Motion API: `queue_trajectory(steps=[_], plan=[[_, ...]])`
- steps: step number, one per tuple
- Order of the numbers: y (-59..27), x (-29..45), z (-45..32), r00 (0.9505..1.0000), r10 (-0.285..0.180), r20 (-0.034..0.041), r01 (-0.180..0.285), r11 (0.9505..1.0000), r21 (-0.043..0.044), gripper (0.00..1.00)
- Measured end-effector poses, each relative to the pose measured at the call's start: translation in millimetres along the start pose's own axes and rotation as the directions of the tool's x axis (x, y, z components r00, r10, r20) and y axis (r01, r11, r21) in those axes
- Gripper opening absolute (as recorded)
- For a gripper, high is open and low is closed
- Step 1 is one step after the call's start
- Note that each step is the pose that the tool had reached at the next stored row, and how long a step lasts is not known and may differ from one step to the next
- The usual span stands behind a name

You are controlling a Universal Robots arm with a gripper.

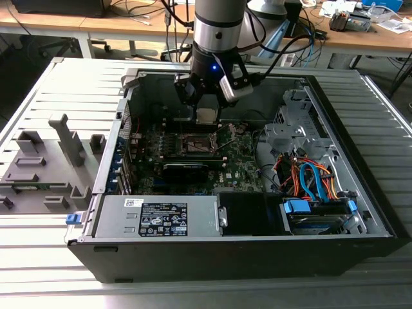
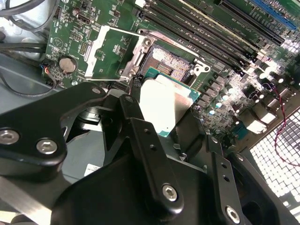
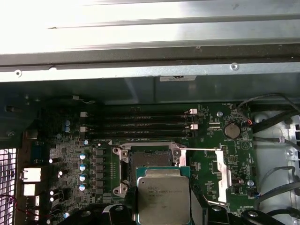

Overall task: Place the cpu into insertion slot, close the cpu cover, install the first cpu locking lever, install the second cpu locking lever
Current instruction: 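Place the cpu into insertion slot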

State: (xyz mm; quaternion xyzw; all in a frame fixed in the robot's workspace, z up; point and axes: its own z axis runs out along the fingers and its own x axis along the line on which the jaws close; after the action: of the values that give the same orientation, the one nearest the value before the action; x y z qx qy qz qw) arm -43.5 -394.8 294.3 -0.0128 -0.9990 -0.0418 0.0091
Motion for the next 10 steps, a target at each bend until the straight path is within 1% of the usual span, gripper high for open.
queue_trajectory(steps=[10], plan=[[-0.4, 1.0, 2.5, 1.0, 0.0, 0.0, 0.0, 1.0, 0.0, 0.54]])
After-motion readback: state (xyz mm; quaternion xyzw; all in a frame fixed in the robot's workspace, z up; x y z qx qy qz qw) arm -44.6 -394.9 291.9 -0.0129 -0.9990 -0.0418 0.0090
